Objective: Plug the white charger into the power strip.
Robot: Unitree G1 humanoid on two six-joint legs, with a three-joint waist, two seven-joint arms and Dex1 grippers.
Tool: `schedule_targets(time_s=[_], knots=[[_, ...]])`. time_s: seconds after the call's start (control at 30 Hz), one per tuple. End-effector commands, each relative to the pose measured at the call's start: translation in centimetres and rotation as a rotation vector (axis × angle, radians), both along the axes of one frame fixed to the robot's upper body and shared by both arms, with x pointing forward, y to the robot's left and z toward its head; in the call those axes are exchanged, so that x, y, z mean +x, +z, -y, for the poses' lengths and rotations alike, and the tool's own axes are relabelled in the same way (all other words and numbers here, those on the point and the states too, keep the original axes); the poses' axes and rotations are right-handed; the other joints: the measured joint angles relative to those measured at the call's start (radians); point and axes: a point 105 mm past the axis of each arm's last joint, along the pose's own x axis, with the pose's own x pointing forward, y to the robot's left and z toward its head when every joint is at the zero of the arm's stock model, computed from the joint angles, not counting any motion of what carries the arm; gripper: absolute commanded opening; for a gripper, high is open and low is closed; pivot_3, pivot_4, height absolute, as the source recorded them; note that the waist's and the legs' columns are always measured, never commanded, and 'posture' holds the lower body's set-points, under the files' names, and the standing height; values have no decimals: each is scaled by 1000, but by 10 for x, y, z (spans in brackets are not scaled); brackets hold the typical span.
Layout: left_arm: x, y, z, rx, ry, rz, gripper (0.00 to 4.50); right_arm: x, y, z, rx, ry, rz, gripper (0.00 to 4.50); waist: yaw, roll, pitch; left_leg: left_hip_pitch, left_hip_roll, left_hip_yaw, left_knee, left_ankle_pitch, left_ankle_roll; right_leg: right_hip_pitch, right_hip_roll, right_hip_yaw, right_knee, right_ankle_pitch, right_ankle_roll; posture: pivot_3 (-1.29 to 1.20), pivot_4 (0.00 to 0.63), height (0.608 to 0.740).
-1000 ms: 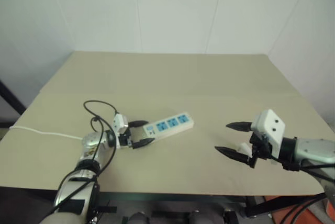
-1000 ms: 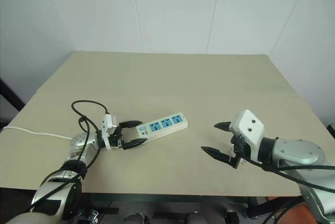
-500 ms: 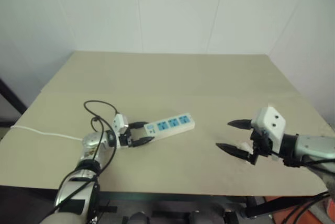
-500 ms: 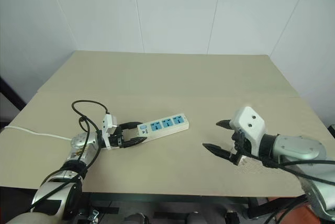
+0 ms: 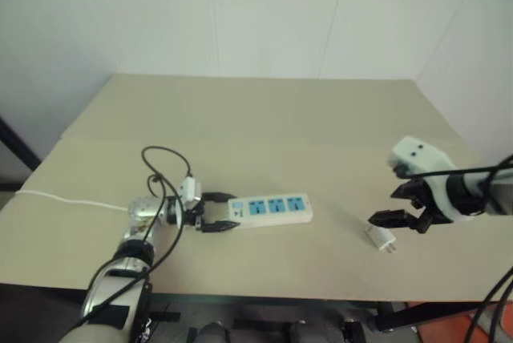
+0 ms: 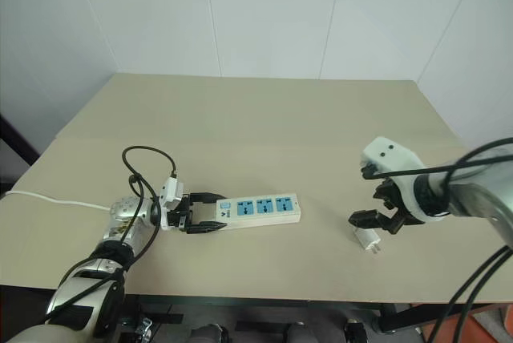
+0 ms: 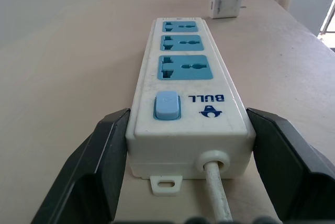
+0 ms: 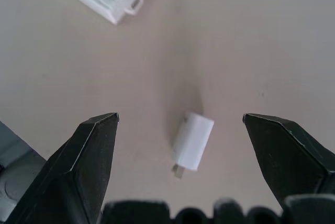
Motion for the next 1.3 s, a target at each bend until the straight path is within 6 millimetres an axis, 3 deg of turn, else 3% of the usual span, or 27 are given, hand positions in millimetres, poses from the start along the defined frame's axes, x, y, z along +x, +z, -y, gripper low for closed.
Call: schedule_targets(time_s=[0.03, 0.53, 0.8, 1.3], knots=[[-5, -3, 7, 54, -62, 23, 3224, 7, 7, 6, -50, -55, 26, 4500, 1, 0, 0, 0, 0, 0, 0, 0, 0, 0, 0, 0, 0, 2, -3, 0, 150, 740], [-11, -11, 13, 22, -52, 20, 3224, 31, -24, 6, -14, -161, -50, 4500, 0, 0, 0, 0, 0, 0, 0, 0, 0, 1, 0, 0, 0, 3, -4, 0, 150, 740], [-15, -14, 14, 13, -48, 17, 3224, 31, -42, 12, 5, -217, -94, 4500, -1, 0, 0, 0, 0, 0, 0, 0, 0, 1, 0, 0, 0, 3, -4, 0, 150, 740], [-16, -16, 12, 31, -40, 23, 3224, 33, -58, 13, 51, -271, -126, 4500, -1, 0, 0, 1, 0, 0, 0, 0, 0, 2, 0, 0, 0, 3, -4, 0, 150, 740]])
